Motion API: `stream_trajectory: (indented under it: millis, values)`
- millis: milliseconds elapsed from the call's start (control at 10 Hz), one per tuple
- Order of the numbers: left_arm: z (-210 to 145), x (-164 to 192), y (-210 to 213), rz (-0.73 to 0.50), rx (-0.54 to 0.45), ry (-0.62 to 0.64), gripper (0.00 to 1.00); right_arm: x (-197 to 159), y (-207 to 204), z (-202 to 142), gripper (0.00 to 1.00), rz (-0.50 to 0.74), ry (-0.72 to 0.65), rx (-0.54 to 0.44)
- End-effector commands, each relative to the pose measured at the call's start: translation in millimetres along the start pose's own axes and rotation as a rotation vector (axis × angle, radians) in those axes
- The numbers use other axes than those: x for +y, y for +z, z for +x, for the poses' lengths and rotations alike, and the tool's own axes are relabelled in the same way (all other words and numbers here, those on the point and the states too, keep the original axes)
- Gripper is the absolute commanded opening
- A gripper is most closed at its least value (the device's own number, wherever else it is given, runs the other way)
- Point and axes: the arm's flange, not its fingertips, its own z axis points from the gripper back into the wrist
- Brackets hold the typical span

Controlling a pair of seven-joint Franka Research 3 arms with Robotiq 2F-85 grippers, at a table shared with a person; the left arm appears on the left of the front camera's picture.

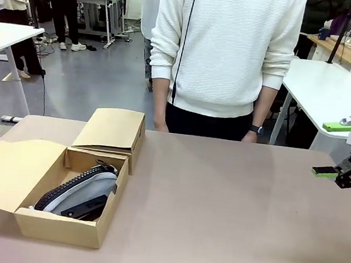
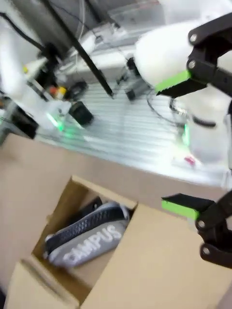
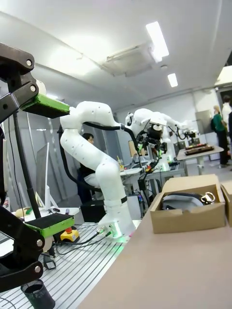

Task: Place items inside the box.
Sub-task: Close the lid of the Mailer Box closest to the robot.

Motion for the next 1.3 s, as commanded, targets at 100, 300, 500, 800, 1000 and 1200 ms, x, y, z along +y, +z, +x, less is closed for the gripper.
stream_trajectory:
  millis: [100,300,500,800,1000,1200]
  values:
    - [-12.0,-2.9,-3.4,0.302,-0.218,-0.752,1.00,2.6,3.7,-0.4,1.00,0.001,-0.003,0.007]
    - [1.0,-1.8,6.7,0.146,-0.027,-0.304,1.00,2.6,3.7,-0.4,1.00,0.001,-0.003,0.007]
    - [1.0,-1.8,6.7,0.146,-0.027,-0.304,1.00,2.6,3.7,-0.4,1.00,0.001,-0.003,0.007]
    - [-13.6,46.3,23.2,0.317,-0.058,-0.503,1.00,2.6,3.7,-0.4,1.00,0.001,-0.003,0.007]
    - [-39.2,85.1,38.7,0.317,0.008,-0.629,1.00,2.6,3.7,-0.4,1.00,0.001,-0.003,0.007]
    - [-63.3,117.6,59.4,0.288,0.008,-0.608,1.00,2.6,3.7,-0.4,1.00,0.001,-0.003,0.007]
